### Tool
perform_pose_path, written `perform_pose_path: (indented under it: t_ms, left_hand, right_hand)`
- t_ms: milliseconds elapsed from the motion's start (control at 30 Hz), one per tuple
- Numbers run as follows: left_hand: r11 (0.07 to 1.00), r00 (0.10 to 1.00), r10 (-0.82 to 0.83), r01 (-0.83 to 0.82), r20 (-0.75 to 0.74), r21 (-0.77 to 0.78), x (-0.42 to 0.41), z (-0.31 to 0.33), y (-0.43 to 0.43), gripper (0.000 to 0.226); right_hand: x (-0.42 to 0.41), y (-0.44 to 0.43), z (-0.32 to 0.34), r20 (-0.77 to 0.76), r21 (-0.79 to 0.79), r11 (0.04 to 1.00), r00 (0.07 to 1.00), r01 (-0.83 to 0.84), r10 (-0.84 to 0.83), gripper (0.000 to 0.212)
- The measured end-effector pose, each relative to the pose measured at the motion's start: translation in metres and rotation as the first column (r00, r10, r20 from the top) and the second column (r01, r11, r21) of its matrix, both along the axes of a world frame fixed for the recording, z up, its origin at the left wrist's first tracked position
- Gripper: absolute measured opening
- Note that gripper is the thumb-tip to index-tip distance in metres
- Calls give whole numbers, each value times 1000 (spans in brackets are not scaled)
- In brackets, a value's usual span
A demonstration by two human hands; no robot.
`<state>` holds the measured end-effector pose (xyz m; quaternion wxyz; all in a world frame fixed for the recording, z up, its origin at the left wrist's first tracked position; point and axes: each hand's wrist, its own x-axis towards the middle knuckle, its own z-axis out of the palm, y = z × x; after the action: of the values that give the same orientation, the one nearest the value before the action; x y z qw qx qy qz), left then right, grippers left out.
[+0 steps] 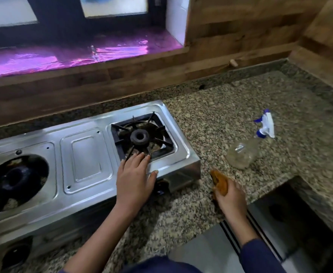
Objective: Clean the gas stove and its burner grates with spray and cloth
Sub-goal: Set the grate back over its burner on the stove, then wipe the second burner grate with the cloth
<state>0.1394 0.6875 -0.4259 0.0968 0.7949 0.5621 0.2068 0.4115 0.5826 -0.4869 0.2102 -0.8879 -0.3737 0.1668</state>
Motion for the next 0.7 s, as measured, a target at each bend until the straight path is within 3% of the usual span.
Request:
perform_pose_path:
  t_ms: [167, 300, 400, 467, 533, 600, 700]
  left_hand:
    - [995, 996, -89, 88, 0, -43, -10, 1, -1, 57]
    - [986, 984, -124, 136, 128, -94, -36, 18, -1, 53]
    - [995, 981, -75, 86, 182, -59, -77, 37, -10, 47]
    - [997, 977, -12, 27, 214, -66, -112, 49, -16, 45]
    - [995, 963, 79, -59, 256, -85, -164, 58, -24, 43]
    - [986, 938, 168, -155, 302, -68, -219, 62, -33, 40]
    - [936, 864, 348, -340, 365, -89, -320, 63, -60, 36]
  right_hand:
    - [-6, 1, 3, -63, 112, 993, 998, 25, -18, 32]
    - [-24, 4, 34, -361, 291, 902, 909, 320, -206, 13]
    - [-52, 12, 67, -721, 352, 740, 670, 573, -176, 7]
    - [-75, 16, 94, -881, 334, 727, 473, 600, 14, 16]
    - [-113, 26, 113, -938, 323, 782, 287, 533, 191, 39]
    - [-164, 35, 130, -943, 332, 848, 168, 414, 287, 65]
    - [-268, 49, 147, -898, 440, 892, 62, 105, 436, 38]
